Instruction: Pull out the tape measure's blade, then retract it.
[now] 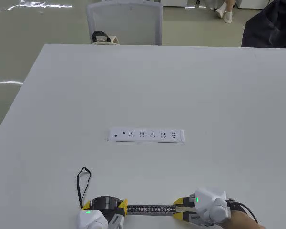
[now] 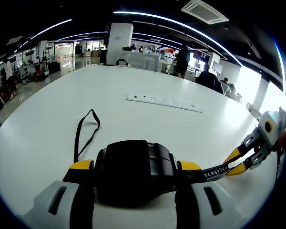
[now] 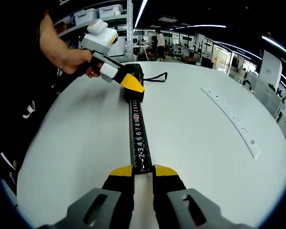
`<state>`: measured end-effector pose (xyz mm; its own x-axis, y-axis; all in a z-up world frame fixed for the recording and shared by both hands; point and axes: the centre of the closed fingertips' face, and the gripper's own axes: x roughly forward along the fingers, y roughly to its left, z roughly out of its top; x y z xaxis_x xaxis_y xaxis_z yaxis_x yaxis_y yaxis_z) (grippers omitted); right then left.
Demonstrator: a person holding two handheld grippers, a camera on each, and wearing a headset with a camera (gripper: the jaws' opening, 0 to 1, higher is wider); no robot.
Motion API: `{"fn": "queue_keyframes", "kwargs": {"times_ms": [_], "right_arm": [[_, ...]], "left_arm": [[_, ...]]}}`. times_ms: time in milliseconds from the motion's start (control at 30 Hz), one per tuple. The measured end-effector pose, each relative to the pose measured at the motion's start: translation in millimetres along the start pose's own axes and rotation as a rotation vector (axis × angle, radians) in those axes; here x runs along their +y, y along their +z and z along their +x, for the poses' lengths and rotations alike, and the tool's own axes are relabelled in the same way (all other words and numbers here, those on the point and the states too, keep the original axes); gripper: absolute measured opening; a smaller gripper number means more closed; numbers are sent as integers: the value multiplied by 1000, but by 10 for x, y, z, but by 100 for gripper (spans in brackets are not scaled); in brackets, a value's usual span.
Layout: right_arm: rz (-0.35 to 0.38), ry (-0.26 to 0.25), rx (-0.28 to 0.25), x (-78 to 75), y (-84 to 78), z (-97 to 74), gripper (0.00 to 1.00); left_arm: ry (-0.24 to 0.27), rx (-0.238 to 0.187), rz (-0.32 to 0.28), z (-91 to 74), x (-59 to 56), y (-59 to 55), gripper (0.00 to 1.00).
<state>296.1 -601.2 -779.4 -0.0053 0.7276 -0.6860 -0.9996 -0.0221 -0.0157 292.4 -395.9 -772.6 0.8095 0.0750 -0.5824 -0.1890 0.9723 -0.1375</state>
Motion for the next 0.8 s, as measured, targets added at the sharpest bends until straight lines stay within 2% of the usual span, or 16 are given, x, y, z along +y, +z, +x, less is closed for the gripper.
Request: {"fn": "queue_keyframes", "kwargs": {"times_ms": [800], "right_arm": [[-2,16,-11,10,145,142,12]], "left_arm": [[-19,8,-3,-80,-59,73,65]]}}
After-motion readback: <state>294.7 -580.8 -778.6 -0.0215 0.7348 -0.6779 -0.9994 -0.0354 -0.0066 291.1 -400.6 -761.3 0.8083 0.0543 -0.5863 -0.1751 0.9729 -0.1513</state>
